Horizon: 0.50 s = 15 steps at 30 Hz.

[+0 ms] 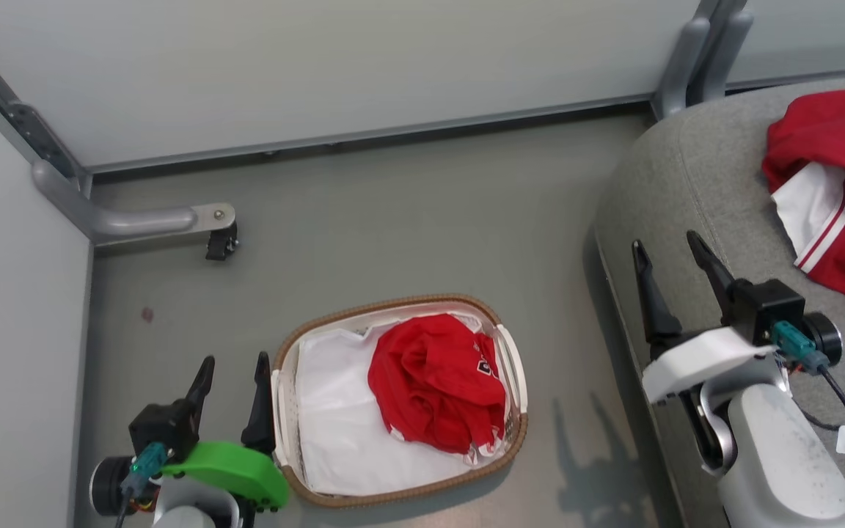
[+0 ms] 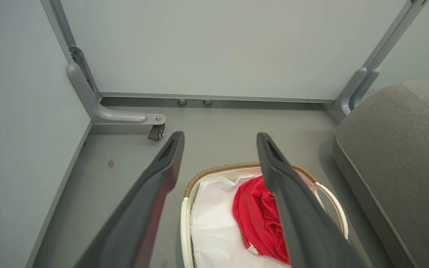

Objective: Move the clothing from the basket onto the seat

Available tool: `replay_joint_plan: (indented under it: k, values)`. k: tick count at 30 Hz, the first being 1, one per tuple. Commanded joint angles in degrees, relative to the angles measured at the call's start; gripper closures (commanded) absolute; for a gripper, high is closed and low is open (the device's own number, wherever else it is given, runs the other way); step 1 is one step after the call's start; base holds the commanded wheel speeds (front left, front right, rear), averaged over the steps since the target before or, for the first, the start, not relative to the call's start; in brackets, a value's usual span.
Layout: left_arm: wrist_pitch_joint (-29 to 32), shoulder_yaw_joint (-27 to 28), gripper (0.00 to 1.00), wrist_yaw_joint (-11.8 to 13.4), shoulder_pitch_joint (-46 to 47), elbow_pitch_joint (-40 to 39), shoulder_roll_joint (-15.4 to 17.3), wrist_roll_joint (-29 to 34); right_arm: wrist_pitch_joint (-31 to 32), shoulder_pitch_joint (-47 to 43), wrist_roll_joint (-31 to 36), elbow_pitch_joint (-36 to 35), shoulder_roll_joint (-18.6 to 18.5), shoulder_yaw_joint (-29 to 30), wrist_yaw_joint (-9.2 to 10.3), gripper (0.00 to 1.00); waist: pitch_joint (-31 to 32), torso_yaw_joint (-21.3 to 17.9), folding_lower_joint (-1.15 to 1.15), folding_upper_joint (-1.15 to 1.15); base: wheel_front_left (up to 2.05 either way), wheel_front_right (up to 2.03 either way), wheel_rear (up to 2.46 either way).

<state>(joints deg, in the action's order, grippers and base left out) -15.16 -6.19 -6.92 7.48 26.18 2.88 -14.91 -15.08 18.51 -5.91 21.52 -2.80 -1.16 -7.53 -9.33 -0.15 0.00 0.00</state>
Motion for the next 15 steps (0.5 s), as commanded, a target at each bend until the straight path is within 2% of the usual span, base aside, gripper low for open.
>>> replay_joint_plan:
  k: [1, 7, 12, 15]
  values:
    - [0.0, -0.7, 0.00, -0.3, 2.6, 0.4, 0.1, -0.6, -0.1, 1.6, 0.0, -1.1, -0.2, -0.3, 0.08, 0.00, -5.8, -2.1, 0.00, 0.00, 0.00, 0.00, 0.00]
    - [0.0, -5.3, 0.00, -0.6, 10.3, 2.9, 0.2, -3.4, -0.1, 6.8, -0.5, -5.6, -0.2, -1.4, 0.08, 0.00, -14.1, -4.7, 0.00, 0.00, 0.00, 0.00, 0.00]
    - [0.0, -10.1, 0.00, -0.6, 16.5, 4.7, 2.4, -6.0, -0.1, 10.7, -1.4, -9.3, -0.2, -2.1, 0.08, 0.00, -20.2, -7.0, 0.00, 0.00, 0.00, 0.00, 0.00]
    - [0.0, -14.9, 0.00, -0.6, 20.6, 6.7, 3.7, -8.4, -0.1, 12.7, -2.0, -11.3, -0.2, -2.6, 0.08, 0.00, -23.8, -8.3, 0.00, 0.00, 0.00, 0.00, 0.00]
